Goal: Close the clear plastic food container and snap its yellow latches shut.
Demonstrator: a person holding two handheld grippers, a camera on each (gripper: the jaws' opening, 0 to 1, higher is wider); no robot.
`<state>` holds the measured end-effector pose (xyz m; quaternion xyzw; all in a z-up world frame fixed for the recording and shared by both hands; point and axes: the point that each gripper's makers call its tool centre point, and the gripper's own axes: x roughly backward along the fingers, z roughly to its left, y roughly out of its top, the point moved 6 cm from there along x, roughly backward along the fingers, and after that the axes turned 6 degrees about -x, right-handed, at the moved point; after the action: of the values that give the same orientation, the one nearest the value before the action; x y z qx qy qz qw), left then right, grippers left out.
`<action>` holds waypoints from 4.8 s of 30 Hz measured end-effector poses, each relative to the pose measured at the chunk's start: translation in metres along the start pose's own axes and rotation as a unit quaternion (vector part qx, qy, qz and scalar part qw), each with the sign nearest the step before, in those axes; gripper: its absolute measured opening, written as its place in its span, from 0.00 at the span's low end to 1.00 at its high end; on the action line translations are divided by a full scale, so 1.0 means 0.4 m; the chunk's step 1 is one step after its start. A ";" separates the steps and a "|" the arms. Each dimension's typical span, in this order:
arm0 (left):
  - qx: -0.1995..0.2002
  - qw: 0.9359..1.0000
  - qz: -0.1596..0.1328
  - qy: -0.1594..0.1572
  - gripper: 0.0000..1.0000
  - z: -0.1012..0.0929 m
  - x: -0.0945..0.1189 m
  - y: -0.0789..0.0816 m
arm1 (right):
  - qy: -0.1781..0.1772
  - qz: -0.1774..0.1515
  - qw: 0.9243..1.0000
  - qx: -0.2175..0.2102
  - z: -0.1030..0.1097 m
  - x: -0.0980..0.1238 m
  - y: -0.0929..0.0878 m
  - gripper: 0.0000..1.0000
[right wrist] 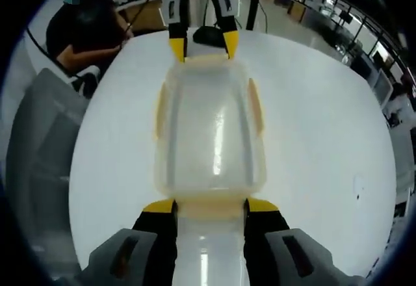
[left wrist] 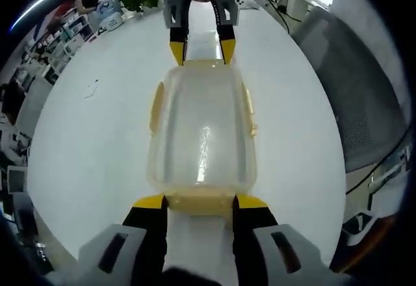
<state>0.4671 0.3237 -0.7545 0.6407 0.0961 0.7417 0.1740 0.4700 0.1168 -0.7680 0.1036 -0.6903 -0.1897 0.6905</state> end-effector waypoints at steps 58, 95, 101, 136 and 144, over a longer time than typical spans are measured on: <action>-0.001 1.000 -0.012 0.011 0.39 -0.009 -0.005 0.271 | -0.018 0.005 1.000 0.014 0.018 0.200 -0.193 0.38; 0.000 1.000 -0.023 0.006 0.39 -0.008 -0.074 0.408 | -0.015 0.014 1.000 0.014 0.006 0.245 -0.340 0.38; 0.002 1.000 -0.027 0.006 0.39 -0.003 -0.082 0.422 | -0.017 0.014 1.000 0.013 -0.001 0.250 -0.358 0.38; 0.006 0.999 -0.035 0.009 0.39 0.012 -0.132 0.478 | -0.013 0.012 1.000 0.012 -0.024 0.274 -0.425 0.38; 0.009 0.999 -0.038 0.005 0.39 0.017 -0.144 0.489 | -0.010 0.011 1.000 0.010 -0.032 0.274 -0.442 0.38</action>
<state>0.4543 0.1209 -0.7349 0.6342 0.1278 0.7369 0.1963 0.4589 -0.0893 -0.7398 0.1010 -0.7002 -0.1757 0.6845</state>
